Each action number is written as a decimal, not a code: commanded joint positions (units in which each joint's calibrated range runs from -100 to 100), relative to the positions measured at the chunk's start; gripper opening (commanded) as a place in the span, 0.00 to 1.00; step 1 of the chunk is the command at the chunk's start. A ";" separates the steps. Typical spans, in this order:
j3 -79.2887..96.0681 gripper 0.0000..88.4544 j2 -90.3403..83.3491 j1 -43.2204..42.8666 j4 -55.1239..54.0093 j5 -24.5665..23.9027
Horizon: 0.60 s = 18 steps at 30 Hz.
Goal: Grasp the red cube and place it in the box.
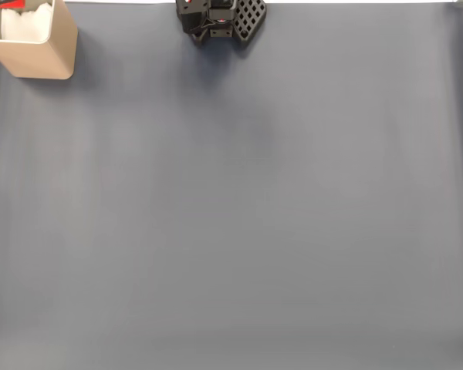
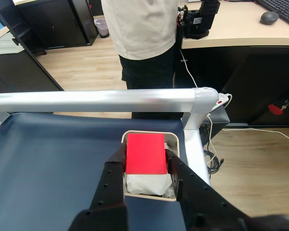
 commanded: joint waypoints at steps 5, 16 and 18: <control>1.17 0.05 -0.86 -0.24 -1.18 0.59; 3.99 0.05 -0.34 -0.03 -2.90 0.78; 3.99 0.05 -0.17 -0.03 -2.98 0.68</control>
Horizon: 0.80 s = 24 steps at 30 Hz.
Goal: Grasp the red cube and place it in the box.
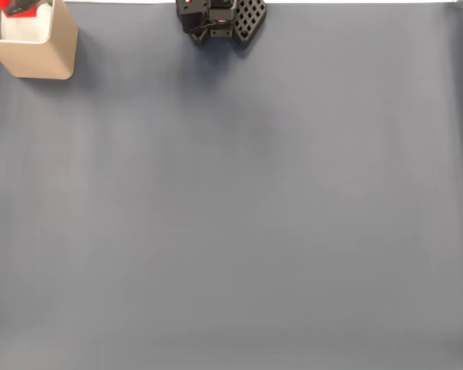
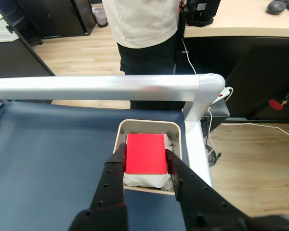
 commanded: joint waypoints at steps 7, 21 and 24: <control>-0.26 0.05 0.44 -0.10 -1.80 0.10; 0.20 0.33 0.61 0.18 -1.89 0.83; 1.11 0.42 0.09 0.68 -1.80 1.81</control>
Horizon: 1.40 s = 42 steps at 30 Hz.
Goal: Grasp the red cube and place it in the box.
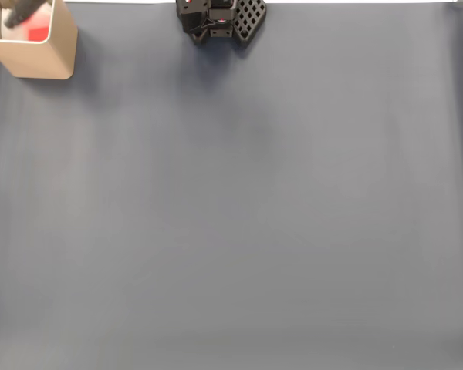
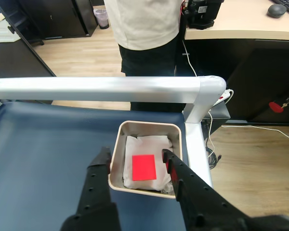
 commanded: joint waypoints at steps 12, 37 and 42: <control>-0.15 0.56 -1.39 0.96 -0.37 0.39; -1.25 0.09 -1.65 -0.39 1.19 -0.39; -3.07 0.00 -0.52 -0.95 2.50 -1.07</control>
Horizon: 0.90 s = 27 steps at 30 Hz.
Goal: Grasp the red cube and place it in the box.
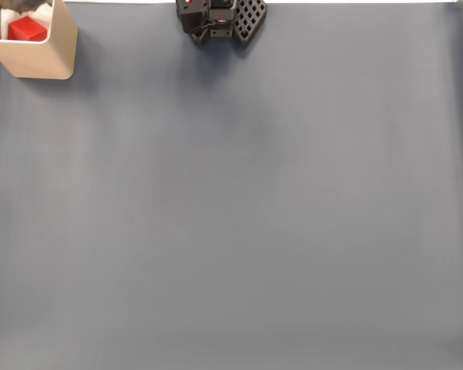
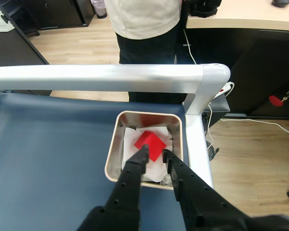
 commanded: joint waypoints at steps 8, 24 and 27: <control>-12.83 0.00 3.29 -7.20 7.39 -2.00; -27.79 0.00 13.87 -33.20 5.91 -1.32; -27.52 0.00 14.56 -38.38 5.01 -0.88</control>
